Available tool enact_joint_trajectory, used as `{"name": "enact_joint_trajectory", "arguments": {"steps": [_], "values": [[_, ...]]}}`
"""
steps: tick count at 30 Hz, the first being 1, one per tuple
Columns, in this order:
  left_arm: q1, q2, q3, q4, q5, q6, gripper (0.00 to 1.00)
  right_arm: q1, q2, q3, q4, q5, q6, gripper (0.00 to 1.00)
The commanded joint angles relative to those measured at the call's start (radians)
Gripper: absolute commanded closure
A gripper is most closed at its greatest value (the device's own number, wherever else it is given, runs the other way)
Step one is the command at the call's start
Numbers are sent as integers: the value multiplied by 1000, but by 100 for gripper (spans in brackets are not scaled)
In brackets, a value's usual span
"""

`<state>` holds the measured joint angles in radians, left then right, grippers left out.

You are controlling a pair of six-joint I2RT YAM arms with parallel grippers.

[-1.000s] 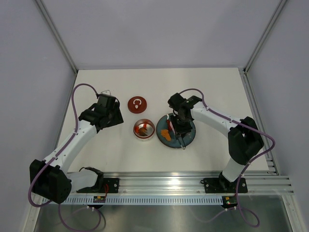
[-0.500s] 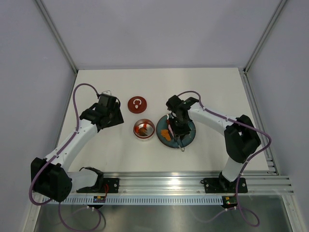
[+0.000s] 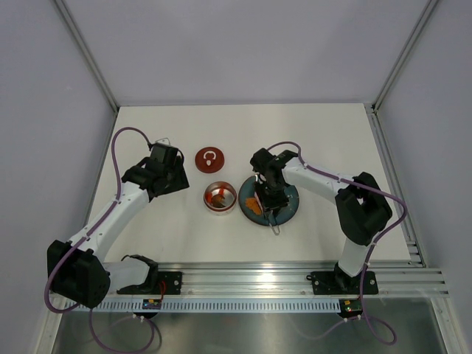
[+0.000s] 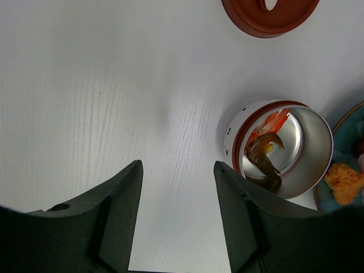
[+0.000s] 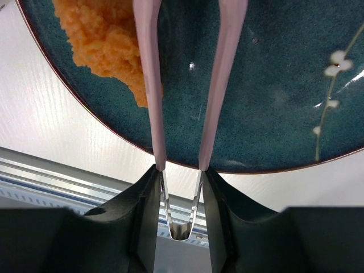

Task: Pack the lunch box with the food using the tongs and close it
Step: Pick up the fake food from the plate.

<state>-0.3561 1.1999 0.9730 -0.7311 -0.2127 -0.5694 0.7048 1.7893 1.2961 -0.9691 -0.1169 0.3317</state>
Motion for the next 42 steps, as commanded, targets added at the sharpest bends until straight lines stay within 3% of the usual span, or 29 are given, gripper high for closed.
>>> {"name": "enact_joint_trajectory", "arguments": {"steps": [1, 25, 32, 36, 42], "values": [[2, -2, 16, 32, -2, 2, 43, 9, 7, 35, 4, 5, -20, 59], [2, -3, 7, 36, -1, -1, 43, -19, 93, 111, 13, 31, -57, 57], [3, -2, 4, 38, 4, -4, 43, -21, 61, 106, 1, 34, -54, 68], [2, -3, 3, 39, 7, -6, 43, -21, 24, 108, -20, 52, -49, 83], [2, 1, 4, 44, 15, -6, 43, -21, -36, 121, -55, 79, -37, 90]]}}
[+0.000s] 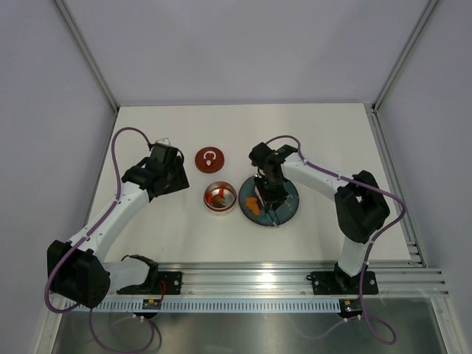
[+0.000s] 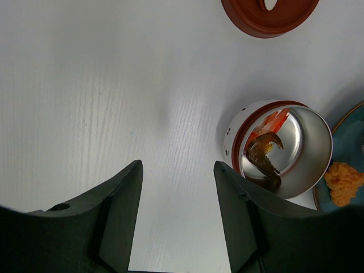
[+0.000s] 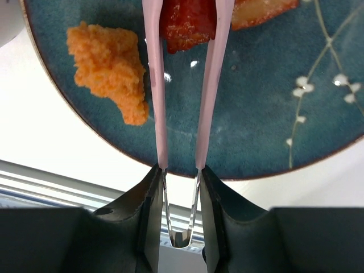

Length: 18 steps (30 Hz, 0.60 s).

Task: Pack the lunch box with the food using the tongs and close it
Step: Pick up the fake food from the plate, then place the fake food in the packing box.

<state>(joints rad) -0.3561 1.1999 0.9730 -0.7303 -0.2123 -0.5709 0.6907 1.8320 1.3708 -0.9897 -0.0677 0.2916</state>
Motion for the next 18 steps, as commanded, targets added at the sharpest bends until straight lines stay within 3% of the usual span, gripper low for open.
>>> {"name": "enact_joint_trajectory", "arguments": {"steps": [1, 18], "values": [[2, 3, 4, 45, 19, -3, 43, -7, -85, 48, -41, 32, 7, 91], [2, 1, 24, 34, 19, -3, 43, 49, -126, 204, -119, 52, 38, 94]]}}
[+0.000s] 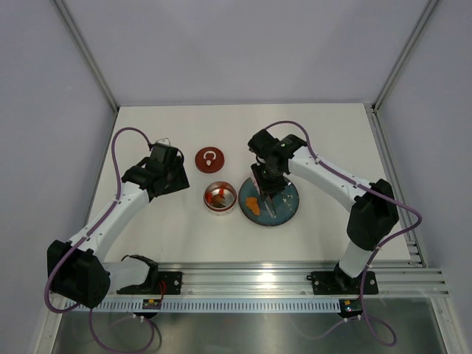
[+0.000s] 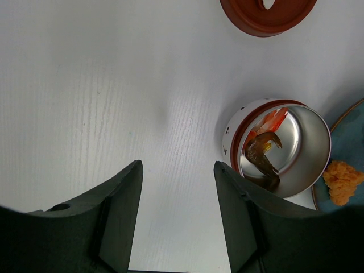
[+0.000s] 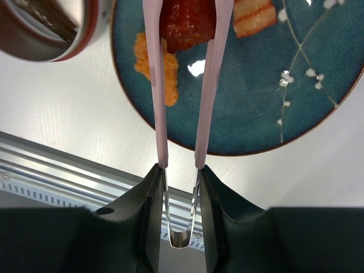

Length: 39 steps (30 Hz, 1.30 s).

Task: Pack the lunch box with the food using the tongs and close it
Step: Place the fake food in the packing box.

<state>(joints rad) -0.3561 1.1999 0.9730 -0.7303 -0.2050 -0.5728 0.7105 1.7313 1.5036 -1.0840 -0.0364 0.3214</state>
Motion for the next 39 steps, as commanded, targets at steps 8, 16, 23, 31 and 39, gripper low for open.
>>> {"name": "enact_joint_trajectory", "arguments": {"steps": [8, 16, 23, 31, 39], "values": [[3, -11, 20, 20, 0, 2, 43, 125, 60, 170, -24, -11, 7, 94], [2, -17, 7, 20, 3, 2, 43, 193, 158, 201, 18, -74, 10, 92], [2, -23, 1, 14, -4, 5, 43, 208, 217, 222, 33, -105, -1, 87], [3, -36, -8, 6, -16, 5, 43, 213, 277, 268, 39, -125, -16, 82], [2, -37, -13, 6, -17, 2, 43, 213, 283, 277, 33, -123, -18, 59]]}}
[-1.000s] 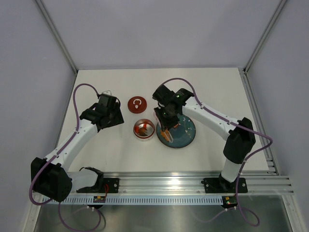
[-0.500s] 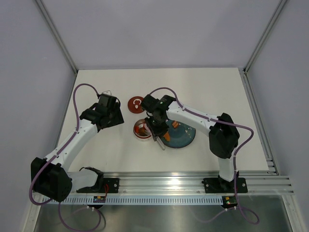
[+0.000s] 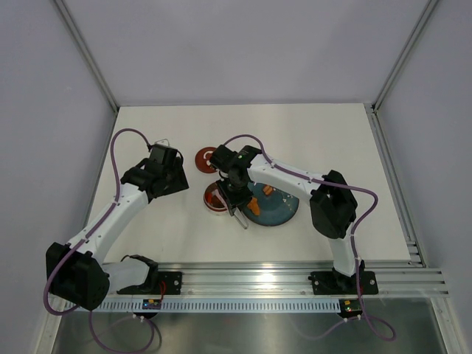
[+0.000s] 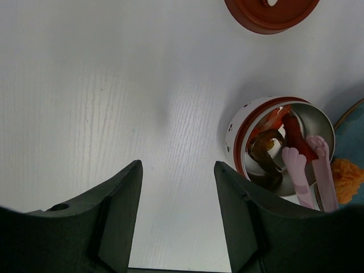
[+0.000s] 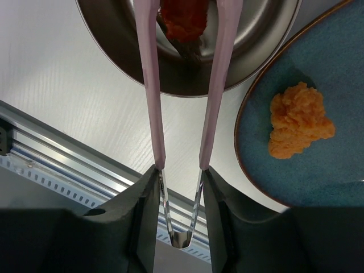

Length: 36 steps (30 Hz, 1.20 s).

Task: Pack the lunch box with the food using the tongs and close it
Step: Place the fake food in the packing box, then pick up the fake food from the plate.

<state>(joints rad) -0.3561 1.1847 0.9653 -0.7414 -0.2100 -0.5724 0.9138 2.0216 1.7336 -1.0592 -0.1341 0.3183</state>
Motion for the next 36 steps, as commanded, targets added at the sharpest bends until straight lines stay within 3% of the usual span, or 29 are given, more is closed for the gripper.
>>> {"name": "enact_joint_trajectory", "arguments": {"steps": [1, 6, 25, 36], "values": [[2, -22, -5, 19, -12, 3, 43, 10, -11, 47, 8, -24, -16, 59], [3, -23, -7, 19, -9, 2, 43, 11, -12, 43, 8, -24, -15, 55], [3, -19, 9, 23, 0, -3, 43, 2, -147, 49, -18, 83, -2, 64], [3, -10, 21, 23, -2, 6, 43, -194, -374, -248, 13, 105, 13, 64]]}}
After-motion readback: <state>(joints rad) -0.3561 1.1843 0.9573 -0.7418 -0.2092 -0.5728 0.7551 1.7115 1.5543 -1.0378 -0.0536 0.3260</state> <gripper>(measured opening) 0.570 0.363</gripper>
